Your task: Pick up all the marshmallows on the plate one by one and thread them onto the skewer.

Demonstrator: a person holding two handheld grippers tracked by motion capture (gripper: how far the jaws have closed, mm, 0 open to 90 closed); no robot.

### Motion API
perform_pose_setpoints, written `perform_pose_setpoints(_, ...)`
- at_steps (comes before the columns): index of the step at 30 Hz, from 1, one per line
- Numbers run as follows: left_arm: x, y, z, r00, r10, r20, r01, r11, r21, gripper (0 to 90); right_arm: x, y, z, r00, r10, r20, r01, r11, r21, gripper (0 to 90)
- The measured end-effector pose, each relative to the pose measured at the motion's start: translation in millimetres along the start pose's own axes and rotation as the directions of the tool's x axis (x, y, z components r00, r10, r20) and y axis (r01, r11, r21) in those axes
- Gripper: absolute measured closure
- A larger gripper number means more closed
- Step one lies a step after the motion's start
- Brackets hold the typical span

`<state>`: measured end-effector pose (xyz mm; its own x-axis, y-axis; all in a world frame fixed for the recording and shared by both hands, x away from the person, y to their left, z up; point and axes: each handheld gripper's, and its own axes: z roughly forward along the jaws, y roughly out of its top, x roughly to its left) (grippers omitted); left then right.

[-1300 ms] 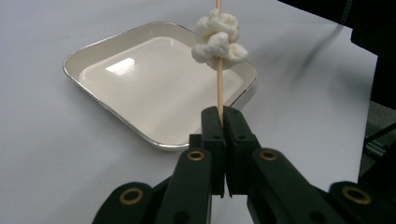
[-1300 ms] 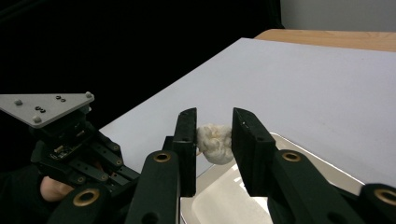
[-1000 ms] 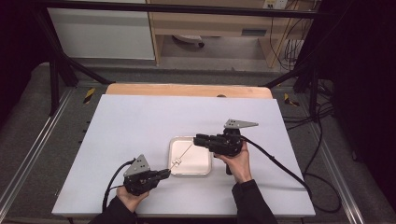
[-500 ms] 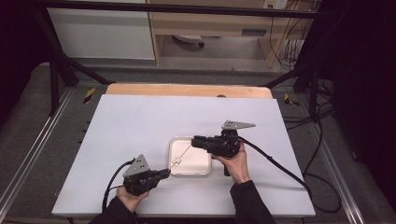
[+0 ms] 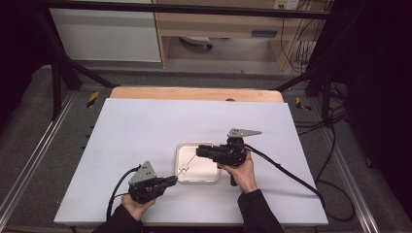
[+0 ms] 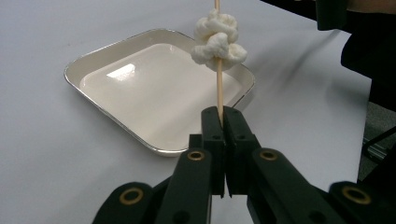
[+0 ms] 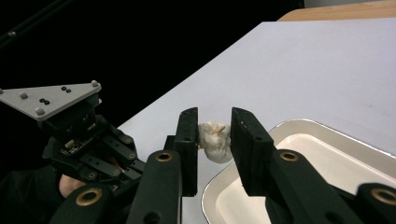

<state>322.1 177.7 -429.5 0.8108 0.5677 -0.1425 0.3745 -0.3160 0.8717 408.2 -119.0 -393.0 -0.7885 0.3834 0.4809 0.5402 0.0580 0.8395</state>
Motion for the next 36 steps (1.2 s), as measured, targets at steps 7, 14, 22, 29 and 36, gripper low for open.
perform_pose_setpoints(7, -0.3, -0.1, 1.0, 1.0000, -0.001, -0.003, 0.001, 1.0000, 0.006, 88.2, 1.1, -6.4, 4.6, 1.0000, -0.003, -0.003, 0.003, 1.000, 0.015, 73.3)
perform_pose_setpoints(14, -0.6, -0.3, 1.8, 1.0000, -0.005, 0.000, 0.005, 1.0000, 0.008, 88.3, 2.7, -8.3, 5.3, 1.0000, -0.008, 0.003, 0.008, 1.000, 0.010, 73.3)
perform_pose_setpoints(22, -0.5, -0.4, 2.8, 1.0000, -0.005, 0.001, 0.005, 0.9999, 0.014, 88.3, 3.3, -12.0, 7.9, 1.0000, -0.007, 0.000, 0.007, 1.000, 0.019, 73.2)
perform_pose_setpoints(29, -1.6, -0.6, 5.5, 1.0000, -0.007, 0.000, 0.007, 0.9997, 0.021, 88.2, 4.2, -19.1, 12.8, 0.9999, -0.006, -0.009, 0.007, 0.999, 0.037, 73.2)
perform_pose_setpoints(36, -1.6, -0.8, 7.0, 0.9999, -0.010, -0.002, 0.010, 0.9995, 0.028, 88.2, 4.7, -26.0, 17.4, 0.9998, -0.005, -0.019, 0.006, 0.999, 0.049, 73.2)
